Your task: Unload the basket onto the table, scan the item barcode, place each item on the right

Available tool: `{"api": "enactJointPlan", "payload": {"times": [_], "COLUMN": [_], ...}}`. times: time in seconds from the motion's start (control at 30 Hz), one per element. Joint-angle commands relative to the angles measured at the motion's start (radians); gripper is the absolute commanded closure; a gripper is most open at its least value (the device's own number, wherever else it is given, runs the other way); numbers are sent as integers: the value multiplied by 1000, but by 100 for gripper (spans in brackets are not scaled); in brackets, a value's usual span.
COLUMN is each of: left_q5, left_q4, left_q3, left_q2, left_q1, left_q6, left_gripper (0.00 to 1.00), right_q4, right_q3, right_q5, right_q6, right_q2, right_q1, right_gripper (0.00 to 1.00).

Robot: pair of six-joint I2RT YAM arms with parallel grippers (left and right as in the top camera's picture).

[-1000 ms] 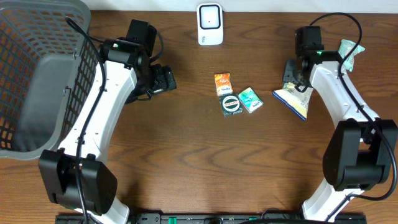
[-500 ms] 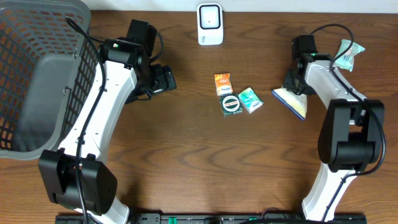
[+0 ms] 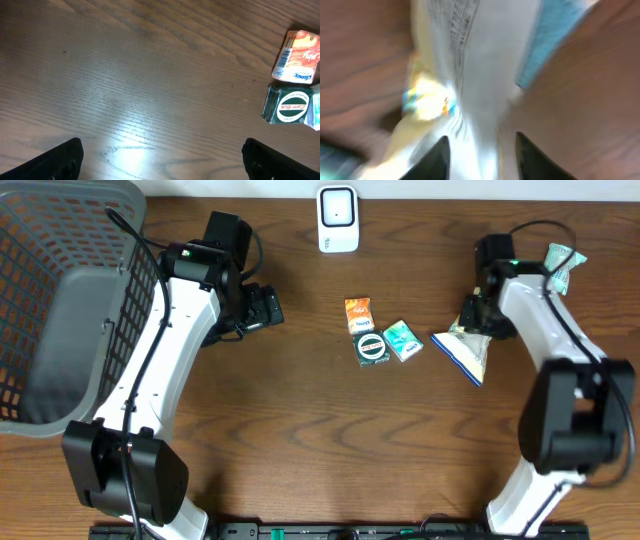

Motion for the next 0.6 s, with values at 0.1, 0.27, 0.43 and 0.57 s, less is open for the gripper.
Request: {"api": "enactJointPlan", "payload": {"times": [0.1,0.27,0.43,0.57], "left_q5": [-2,-2,-3,-2], "left_q4": [-3,-3,-3,-3], "left_q3": [-5,-5,-5,-5], "left_q2": [4,4,4,4], "left_q1": [2,2,2,2], "left_q6": [-12,-12,-12,-12], "left_gripper": [0,0,0,0], "right_q4": [13,55,105,131], "right_q3": [8,5,-7,-7], "right_q5": [-167,-194,-129,-126], "right_q6": [-1,-7,-15,-15], "right_q2": [-230,-244,-211,-160], "right_q1": [-2,15,20,20], "right_gripper": [74,99,99,99]}}
